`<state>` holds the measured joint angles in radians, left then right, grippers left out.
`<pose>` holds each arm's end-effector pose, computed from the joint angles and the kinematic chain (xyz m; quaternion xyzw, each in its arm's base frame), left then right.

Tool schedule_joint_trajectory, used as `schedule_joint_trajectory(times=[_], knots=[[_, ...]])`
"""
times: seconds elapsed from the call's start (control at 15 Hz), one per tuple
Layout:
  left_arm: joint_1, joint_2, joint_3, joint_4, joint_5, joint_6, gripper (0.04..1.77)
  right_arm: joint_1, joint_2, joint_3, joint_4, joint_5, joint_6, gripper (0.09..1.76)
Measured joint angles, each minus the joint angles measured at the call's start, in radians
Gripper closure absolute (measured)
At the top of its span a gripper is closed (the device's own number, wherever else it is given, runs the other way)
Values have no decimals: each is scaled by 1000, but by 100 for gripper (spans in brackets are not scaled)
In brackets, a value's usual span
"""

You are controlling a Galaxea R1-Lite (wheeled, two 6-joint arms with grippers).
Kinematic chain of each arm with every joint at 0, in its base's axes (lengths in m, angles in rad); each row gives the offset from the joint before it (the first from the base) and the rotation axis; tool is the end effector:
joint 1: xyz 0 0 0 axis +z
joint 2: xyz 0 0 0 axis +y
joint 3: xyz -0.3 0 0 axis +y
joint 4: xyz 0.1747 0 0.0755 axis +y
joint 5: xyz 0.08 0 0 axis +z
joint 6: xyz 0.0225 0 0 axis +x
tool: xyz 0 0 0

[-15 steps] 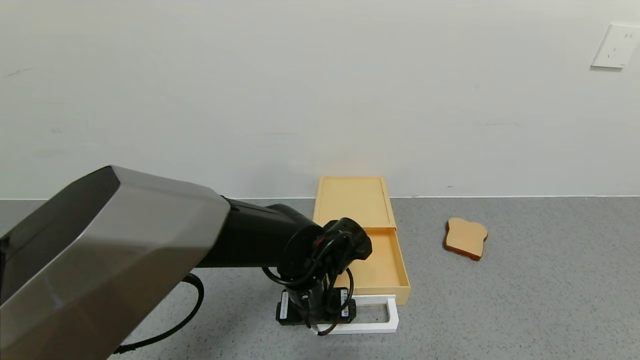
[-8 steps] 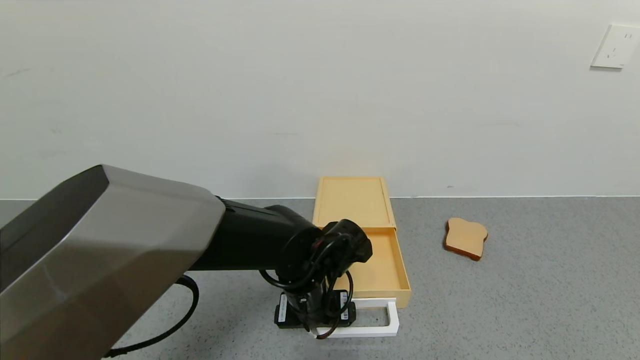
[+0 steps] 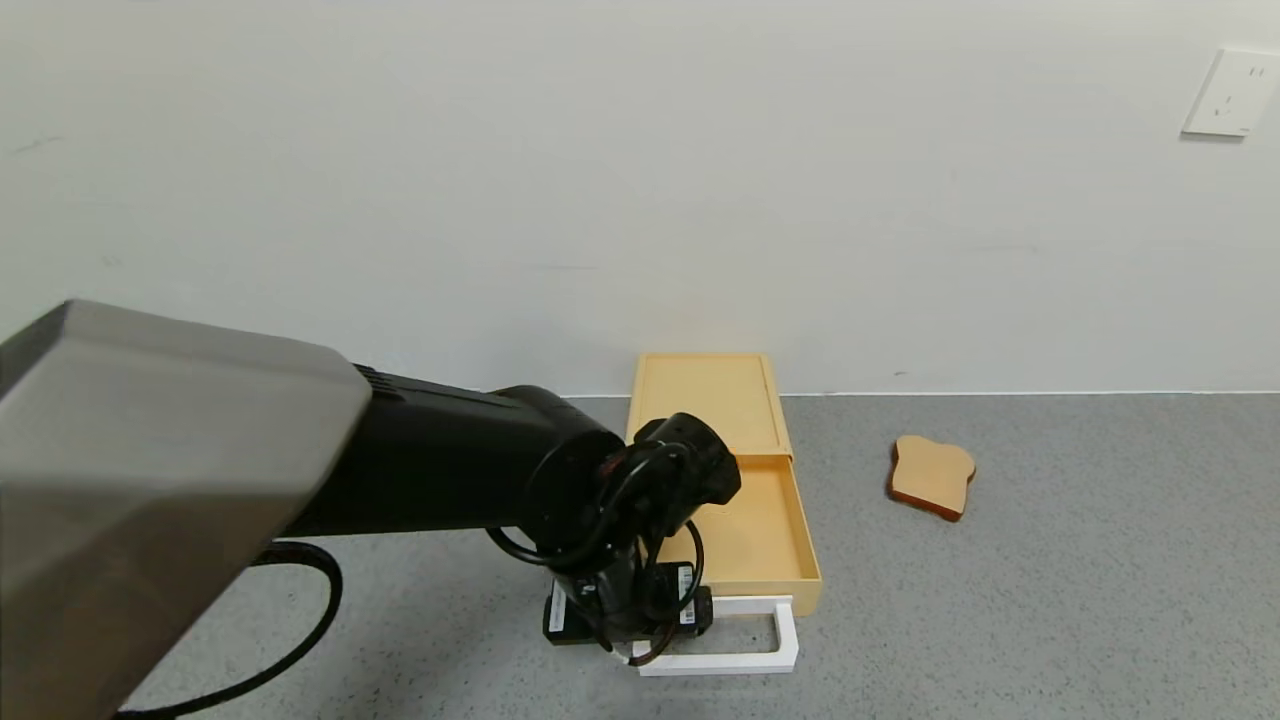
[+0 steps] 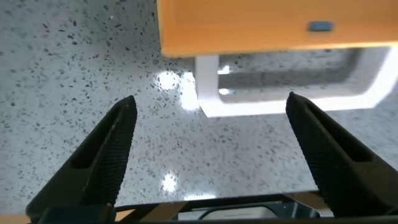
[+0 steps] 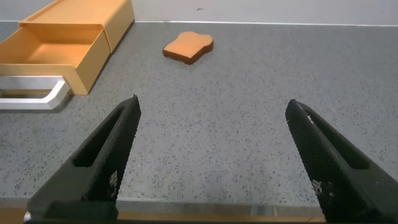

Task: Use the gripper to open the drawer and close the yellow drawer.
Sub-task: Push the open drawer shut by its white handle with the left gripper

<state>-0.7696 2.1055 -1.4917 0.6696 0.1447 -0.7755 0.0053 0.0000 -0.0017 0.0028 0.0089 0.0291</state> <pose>0.2667 -0.2539 0.1212 -0.0436 0.5903 -0.0249 0.8056 -0.0229 0.0001 0.0757 0.0146 0.0007 0.0071 0.9999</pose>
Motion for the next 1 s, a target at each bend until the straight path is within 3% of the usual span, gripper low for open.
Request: schedule_joint_trajectory(times=[0.4, 0.67, 0.8, 1.0], knots=[[3, -197, -8, 16, 7, 47, 9, 0, 0, 0, 0, 0, 0, 14], [51, -334, -7, 12, 2, 191, 9, 0, 0, 0, 0, 0, 0, 14], [99, -401, 3, 6, -51, 281, 9, 0, 0, 0, 0, 0, 0, 14], [213, -490, 23, -7, -216, 423, 9, 0, 0, 0, 0, 0, 0, 14]])
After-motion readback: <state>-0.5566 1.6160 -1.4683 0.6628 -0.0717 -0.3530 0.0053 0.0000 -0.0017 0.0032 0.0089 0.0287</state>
